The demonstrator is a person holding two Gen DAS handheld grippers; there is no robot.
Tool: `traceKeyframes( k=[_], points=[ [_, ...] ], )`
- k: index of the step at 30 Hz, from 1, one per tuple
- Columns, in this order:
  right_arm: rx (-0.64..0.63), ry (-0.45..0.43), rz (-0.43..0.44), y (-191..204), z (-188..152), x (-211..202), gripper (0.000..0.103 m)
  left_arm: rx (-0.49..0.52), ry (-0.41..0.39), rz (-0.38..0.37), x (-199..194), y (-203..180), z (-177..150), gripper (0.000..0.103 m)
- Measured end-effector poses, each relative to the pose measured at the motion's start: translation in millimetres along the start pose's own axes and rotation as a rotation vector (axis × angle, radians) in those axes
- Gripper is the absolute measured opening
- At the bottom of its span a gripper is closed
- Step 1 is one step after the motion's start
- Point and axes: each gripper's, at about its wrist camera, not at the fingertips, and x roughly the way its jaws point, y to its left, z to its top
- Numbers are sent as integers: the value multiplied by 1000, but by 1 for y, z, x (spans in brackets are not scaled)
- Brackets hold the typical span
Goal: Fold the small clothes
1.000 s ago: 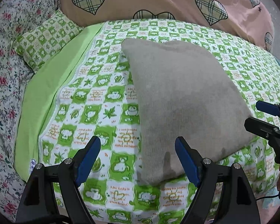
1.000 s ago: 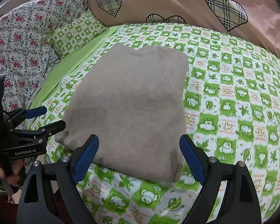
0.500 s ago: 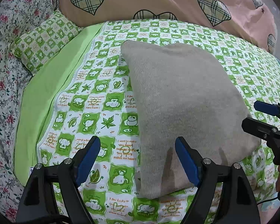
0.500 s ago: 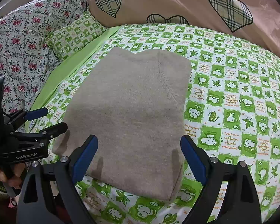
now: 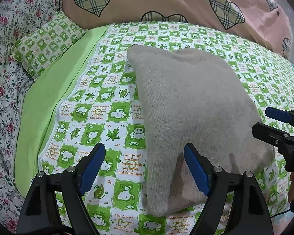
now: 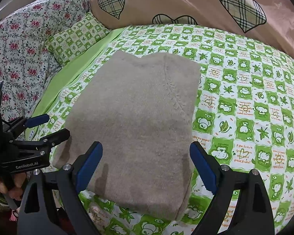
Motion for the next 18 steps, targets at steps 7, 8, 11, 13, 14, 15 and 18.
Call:
traceKeyframes(
  k=[7,8,11,13,14,15,18],
  points=[
    [6,3,2,-2,3,5,91,-11,1,-12,3,1,3,83],
    [8,2,2,-2,3,5,91,-15,2,-19,4,2,4,83],
    [13,2,4,-2,3,5,91,-34,1,-37,4,4,4,83],
    [18,2,1,-1,2,6,91,-43,4,-48,5,5,4,83],
    [20,3,0,-2,1,6,91,-46,6,-50,6,6,5,83],
    [23,4,0,-2,1,6,91,-49,6,-53,6,6,5,83],
    [28,2,-1,-3,1,6,91,-54,4,-58,5,6,4,83]
  ],
)
